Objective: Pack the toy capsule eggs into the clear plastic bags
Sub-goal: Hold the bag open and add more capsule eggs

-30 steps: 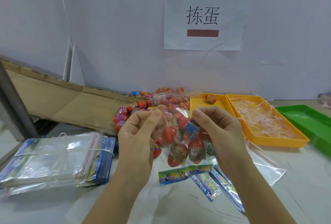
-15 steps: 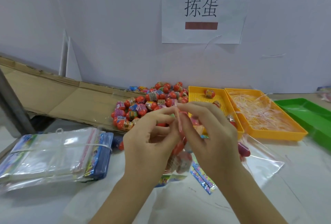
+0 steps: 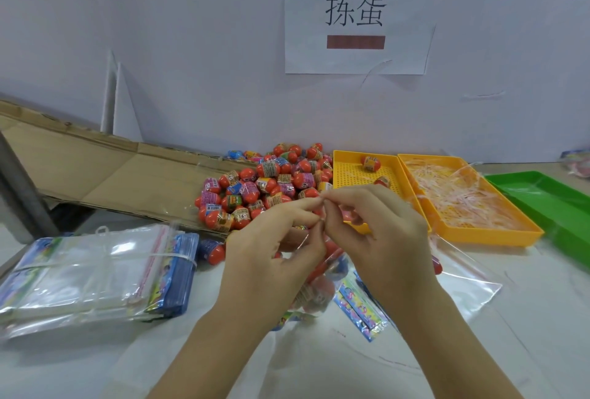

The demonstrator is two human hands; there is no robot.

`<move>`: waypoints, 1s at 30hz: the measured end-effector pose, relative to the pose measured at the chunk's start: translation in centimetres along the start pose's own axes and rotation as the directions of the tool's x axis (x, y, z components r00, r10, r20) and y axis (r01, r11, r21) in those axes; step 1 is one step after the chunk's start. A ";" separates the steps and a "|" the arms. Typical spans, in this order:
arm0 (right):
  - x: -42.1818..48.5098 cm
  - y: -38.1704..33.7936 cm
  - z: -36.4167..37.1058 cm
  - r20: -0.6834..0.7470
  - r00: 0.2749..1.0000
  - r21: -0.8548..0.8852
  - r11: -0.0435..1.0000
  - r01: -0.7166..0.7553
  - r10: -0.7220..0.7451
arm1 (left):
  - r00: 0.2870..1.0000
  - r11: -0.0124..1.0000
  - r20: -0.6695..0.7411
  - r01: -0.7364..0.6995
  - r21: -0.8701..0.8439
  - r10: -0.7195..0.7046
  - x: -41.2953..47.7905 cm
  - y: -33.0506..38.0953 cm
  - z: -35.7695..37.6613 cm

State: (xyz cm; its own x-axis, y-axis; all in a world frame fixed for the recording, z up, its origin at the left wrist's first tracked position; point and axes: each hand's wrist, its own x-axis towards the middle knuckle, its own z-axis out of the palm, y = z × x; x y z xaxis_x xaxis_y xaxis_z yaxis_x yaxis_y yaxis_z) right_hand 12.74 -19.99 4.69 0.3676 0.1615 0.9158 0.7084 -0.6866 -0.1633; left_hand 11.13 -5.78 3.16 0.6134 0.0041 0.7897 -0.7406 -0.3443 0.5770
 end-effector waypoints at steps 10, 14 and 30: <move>-0.2 -0.7 0.3 -0.087 0.996 -0.146 0.989 -0.039 0.027 | 1.000 0.999 0.001 -0.007 0.035 0.007 -0.3 0.3 -0.5; -0.1 -0.6 0.2 -0.100 0.994 -0.199 0.978 -0.058 0.039 | 0.969 0.970 -0.077 0.239 0.032 -0.236 -0.2 -1.6 1.2; 0.8 4.5 -2.8 0.035 0.879 -0.005 0.879 -0.476 0.476 | 0.858 0.894 -0.321 0.291 -0.340 -0.401 1.1 -2.1 -1.4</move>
State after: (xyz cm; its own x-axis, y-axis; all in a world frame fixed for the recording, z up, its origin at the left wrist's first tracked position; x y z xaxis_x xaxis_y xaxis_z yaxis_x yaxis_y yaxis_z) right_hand 14.52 -24.96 5.76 0.6812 -0.1606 0.7143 0.4449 -0.6841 -0.5780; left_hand 12.97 -3.76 3.17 0.7355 0.4427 0.5129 -0.5769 0.0120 0.8167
